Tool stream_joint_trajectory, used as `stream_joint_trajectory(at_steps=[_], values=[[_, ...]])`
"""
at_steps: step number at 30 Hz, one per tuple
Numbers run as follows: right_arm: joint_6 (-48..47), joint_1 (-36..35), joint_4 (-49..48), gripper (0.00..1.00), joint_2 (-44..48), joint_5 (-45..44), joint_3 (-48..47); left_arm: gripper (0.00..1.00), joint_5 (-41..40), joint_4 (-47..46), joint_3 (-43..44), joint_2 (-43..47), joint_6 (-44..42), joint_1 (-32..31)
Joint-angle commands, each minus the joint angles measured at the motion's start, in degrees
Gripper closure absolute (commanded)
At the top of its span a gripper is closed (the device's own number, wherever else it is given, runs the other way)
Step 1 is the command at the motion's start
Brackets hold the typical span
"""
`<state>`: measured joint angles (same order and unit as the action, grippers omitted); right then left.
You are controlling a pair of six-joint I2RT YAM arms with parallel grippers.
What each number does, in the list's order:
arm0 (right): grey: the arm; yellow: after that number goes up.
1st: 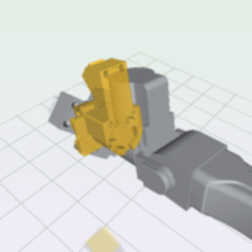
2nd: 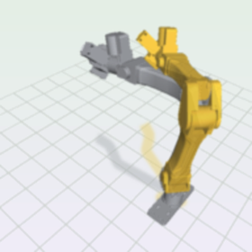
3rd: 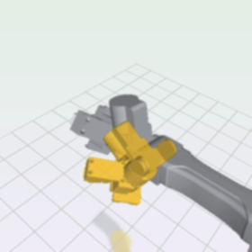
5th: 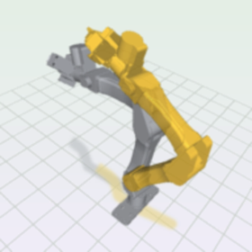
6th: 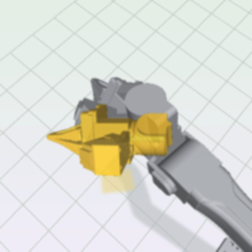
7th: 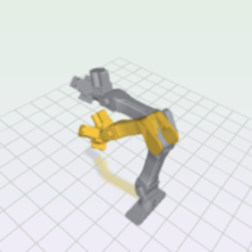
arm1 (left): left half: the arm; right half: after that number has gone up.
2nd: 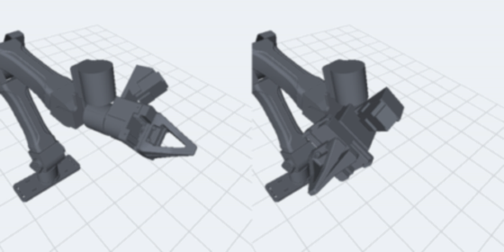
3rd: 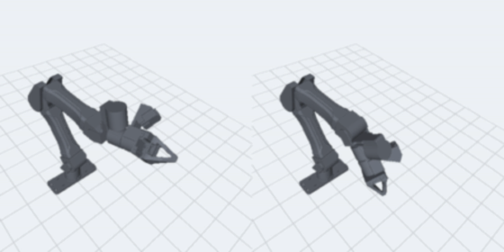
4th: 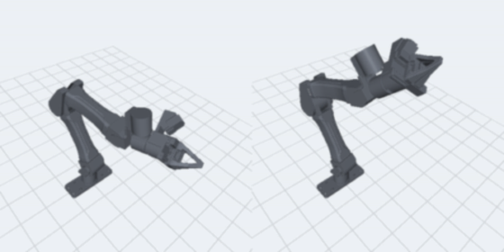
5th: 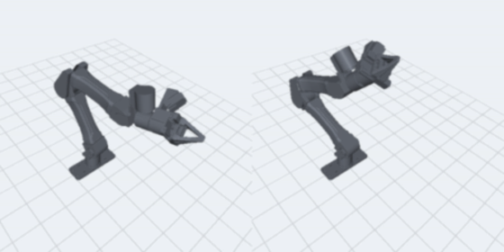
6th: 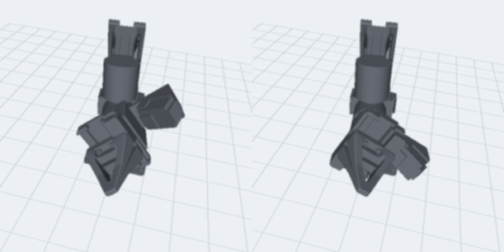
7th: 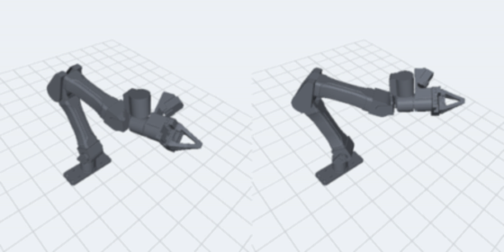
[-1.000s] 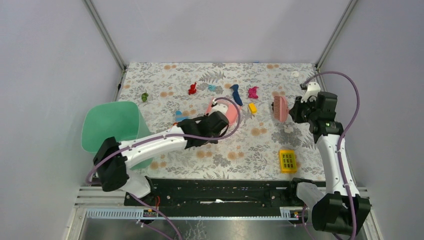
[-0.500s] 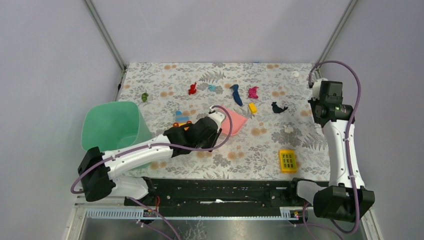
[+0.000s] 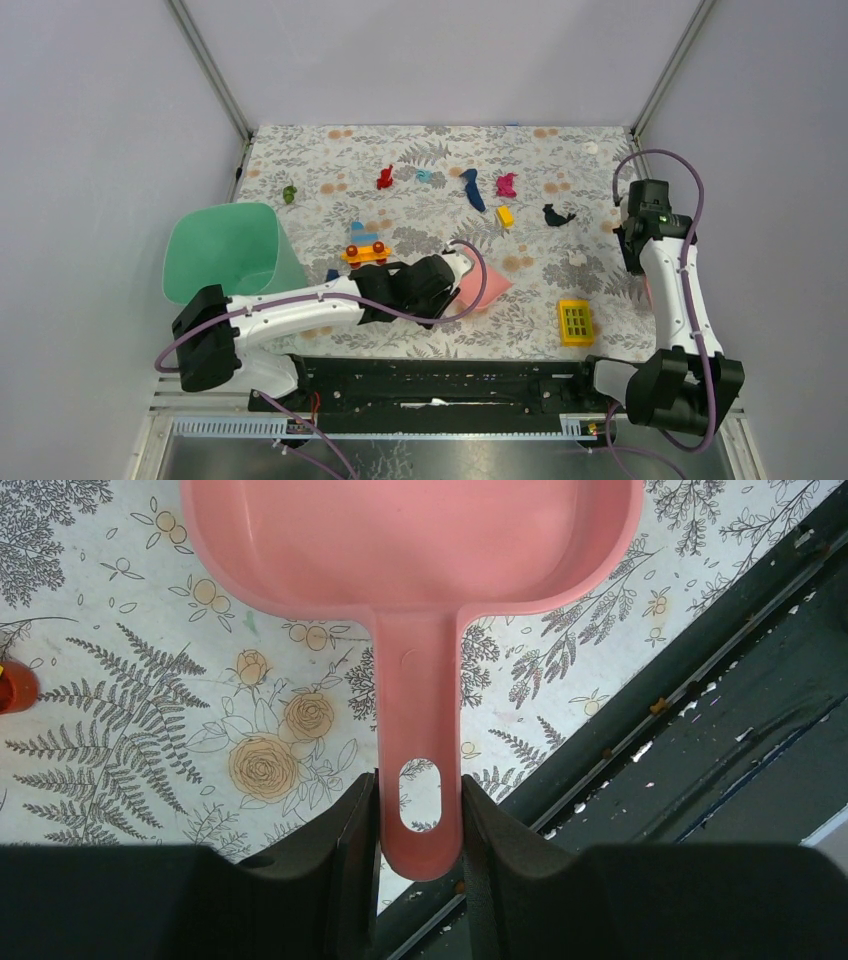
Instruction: Sweep away the paper scraps from the table
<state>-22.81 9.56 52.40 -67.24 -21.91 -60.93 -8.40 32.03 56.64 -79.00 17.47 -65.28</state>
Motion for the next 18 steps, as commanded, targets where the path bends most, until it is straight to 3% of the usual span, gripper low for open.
stream_joint_trajectory(at_steps=[1,10,18], values=[[3.8,0.2,-0.7,1.0,-2.1,8.0,-0.4,1.0,0.5,-0.9,2.3,0.4,-1.7,-0.3],[6.7,0.1,0.9,1.0,-4.6,33.2,-5.2,1.0,1.1,-1.0,2.6,-1.2,-4.0,-0.8],[6.3,0.1,2.5,1.0,-6.4,43.9,-8.6,1.0,5.0,2.7,7.2,-7.4,-6.5,-1.0]])
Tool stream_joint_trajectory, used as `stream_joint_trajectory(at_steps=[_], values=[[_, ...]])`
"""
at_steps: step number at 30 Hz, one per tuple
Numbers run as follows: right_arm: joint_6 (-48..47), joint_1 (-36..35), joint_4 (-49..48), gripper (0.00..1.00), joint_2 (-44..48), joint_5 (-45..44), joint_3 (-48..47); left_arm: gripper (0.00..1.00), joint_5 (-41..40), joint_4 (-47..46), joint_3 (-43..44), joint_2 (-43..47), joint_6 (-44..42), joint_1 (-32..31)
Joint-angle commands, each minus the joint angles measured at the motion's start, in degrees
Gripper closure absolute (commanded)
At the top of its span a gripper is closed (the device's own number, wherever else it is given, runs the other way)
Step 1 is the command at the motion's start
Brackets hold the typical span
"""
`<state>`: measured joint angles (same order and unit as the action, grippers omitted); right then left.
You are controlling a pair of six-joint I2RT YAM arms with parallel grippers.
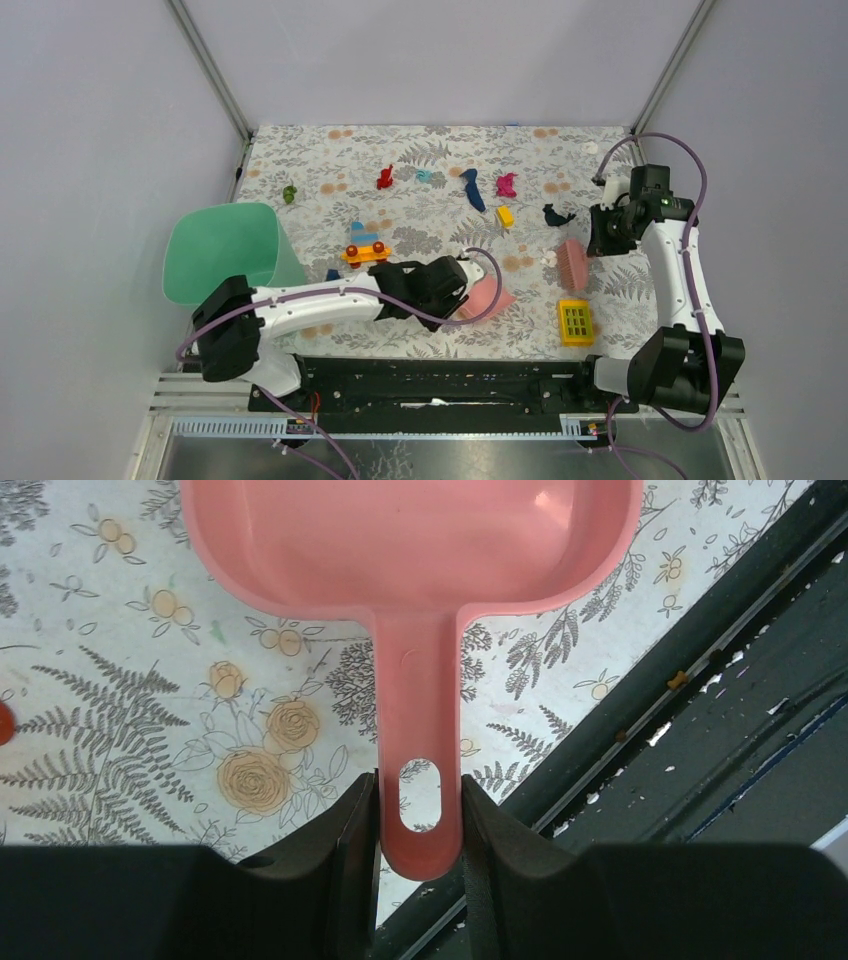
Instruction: Sweep away the paper scraps from the table
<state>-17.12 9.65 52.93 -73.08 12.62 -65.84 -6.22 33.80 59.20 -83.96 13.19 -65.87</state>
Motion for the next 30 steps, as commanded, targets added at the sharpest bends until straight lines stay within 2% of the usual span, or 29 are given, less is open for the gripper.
stream_joint_trajectory(at_steps=[1,6,11,18,25,30], values=[[0.3,0.0,2.6,1.0,-0.4,9.1,-4.8,1.0,3.1,1.6,5.5,-3.3,-2.4,-0.5],[-4.0,0.0,5.1,1.0,1.1,5.1,-12.4,1.0,4.7,4.2,11.3,-7.5,-4.4,-0.6],[-10.6,0.0,1.4,1.0,0.2,0.2,-15.2,1.0,5.3,8.4,19.4,-13.8,-7.7,-0.6],[-9.8,-0.7,-1.3,1.0,-8.5,-2.1,-16.1,1.0,3.4,14.6,27.9,-21.9,-9.7,-0.6],[-7.5,-9.0,-3.1,1.0,-10.3,-5.1,-10.6,1.0,5.9,15.9,31.2,-26.9,-9.0,1.2],[-6.1,-17.3,1.2,1.0,-9.8,-0.3,-10.1,1.0,6.0,15.8,31.9,-28.4,-8.5,3.2]])
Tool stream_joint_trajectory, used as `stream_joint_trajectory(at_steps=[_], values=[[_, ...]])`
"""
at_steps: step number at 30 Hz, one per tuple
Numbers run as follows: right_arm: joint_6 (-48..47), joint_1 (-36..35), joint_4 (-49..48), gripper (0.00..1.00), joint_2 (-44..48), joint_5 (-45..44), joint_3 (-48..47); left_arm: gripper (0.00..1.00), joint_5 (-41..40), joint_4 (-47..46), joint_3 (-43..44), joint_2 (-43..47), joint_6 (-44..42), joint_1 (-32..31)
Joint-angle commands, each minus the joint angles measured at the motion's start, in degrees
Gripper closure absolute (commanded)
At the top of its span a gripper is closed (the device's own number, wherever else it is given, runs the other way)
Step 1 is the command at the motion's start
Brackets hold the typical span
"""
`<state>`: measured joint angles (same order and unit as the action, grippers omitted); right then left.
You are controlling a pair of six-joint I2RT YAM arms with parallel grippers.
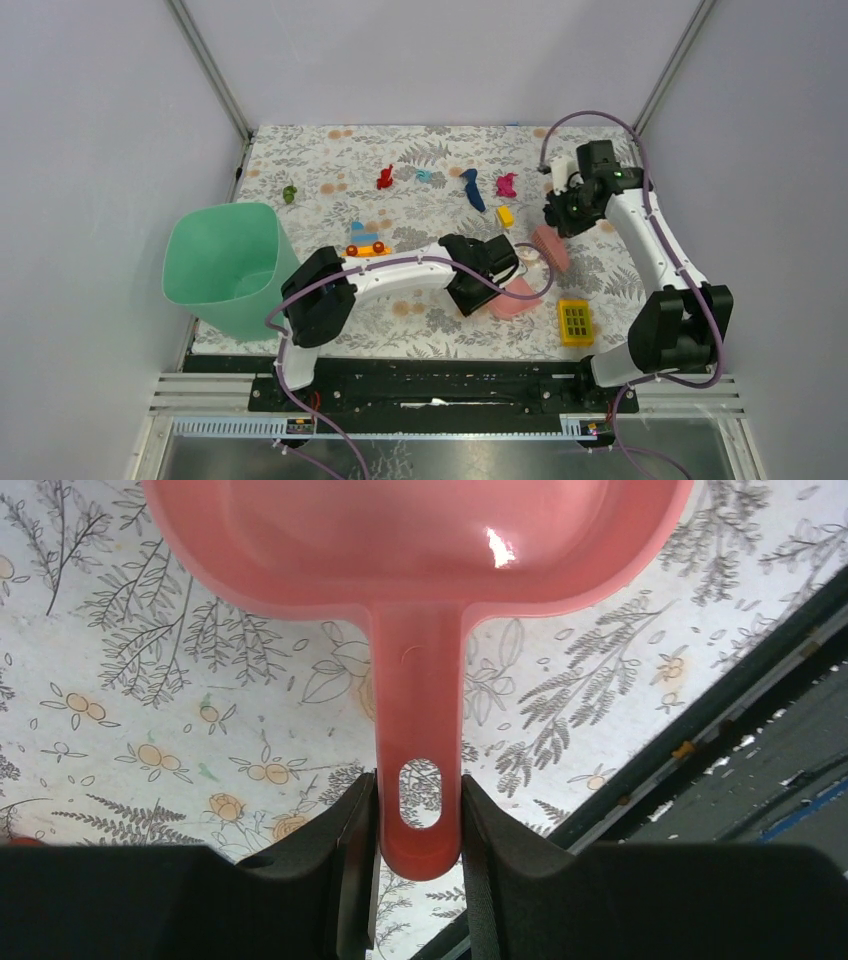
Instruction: Sweep away the paper scraps from the table
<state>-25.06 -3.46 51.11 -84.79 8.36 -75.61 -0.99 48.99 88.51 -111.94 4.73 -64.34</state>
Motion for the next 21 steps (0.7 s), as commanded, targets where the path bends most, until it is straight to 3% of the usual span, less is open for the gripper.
stream_joint_trajectory(at_steps=[1,5,10,16,21], values=[[2.3,-4.9,4.9,1.0,2.0,6.0,-1.1,1.0,0.7,0.6,2.8,-0.6,0.0,1.9],[3.8,-5.4,11.1,1.0,3.7,13.6,-4.5,1.0,2.1,-0.1,2.6,-0.4,0.1,2.3],[3.5,-5.4,15.1,1.0,6.0,13.4,-9.4,1.0,1.4,-1.5,0.6,0.9,0.2,2.4],[2.1,-5.4,14.8,1.0,5.4,2.3,-14.8,1.0,-0.9,-5.0,-3.6,5.5,0.2,2.4],[-1.6,-5.4,6.7,1.0,2.3,-11.0,-16.6,1.0,-2.2,-6.8,-6.8,8.6,-0.1,2.4]])
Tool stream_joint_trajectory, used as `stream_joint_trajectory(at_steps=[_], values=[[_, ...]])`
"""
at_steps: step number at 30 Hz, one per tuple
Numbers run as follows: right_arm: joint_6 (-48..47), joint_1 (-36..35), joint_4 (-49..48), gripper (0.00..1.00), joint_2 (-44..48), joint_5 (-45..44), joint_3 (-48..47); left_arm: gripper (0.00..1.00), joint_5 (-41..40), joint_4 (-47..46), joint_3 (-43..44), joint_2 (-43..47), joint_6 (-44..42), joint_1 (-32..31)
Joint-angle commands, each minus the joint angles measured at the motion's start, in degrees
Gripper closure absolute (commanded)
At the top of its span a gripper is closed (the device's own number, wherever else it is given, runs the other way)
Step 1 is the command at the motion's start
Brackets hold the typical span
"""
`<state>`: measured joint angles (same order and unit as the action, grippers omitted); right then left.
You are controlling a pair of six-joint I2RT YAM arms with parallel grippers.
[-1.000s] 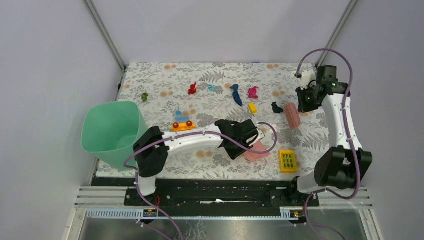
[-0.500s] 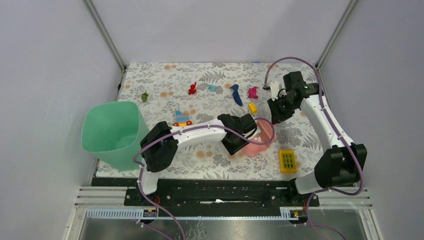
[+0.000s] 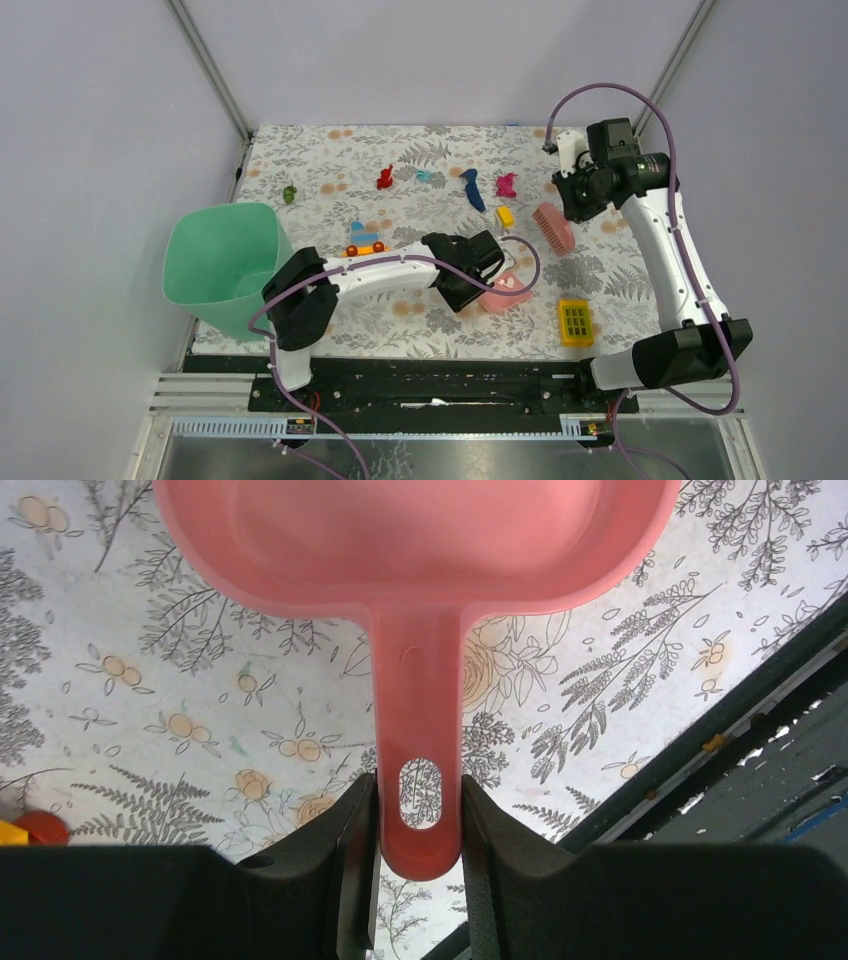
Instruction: Sweep away the paper scraps from the table
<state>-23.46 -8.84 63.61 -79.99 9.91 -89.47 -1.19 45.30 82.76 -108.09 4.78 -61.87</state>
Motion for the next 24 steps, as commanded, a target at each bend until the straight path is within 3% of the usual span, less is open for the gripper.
stream_joint_trajectory(at_steps=[1,8,12,20,24], values=[[-4.1,0.0,-7.6,1.0,-3.5,-15.2,-3.1,1.0,-2.2,-3.1,-1.2,4.9,-0.1,-0.1],[-12.1,0.0,-22.8,1.0,-12.9,-26.4,-4.9,1.0,-2.6,-0.5,-0.2,4.0,-0.3,0.1],[-14.9,0.0,-25.2,1.0,-20.9,-30.3,-9.3,1.0,-2.4,-0.1,0.1,3.3,-0.5,0.6],[-17.4,0.0,-28.2,1.0,-30.6,-29.0,-10.4,1.0,-0.7,0.0,1.8,1.1,-0.8,2.3],[-13.9,0.0,-23.1,1.0,-30.7,-21.0,-9.3,1.0,-0.5,0.2,2.9,-0.4,-0.8,3.1]])
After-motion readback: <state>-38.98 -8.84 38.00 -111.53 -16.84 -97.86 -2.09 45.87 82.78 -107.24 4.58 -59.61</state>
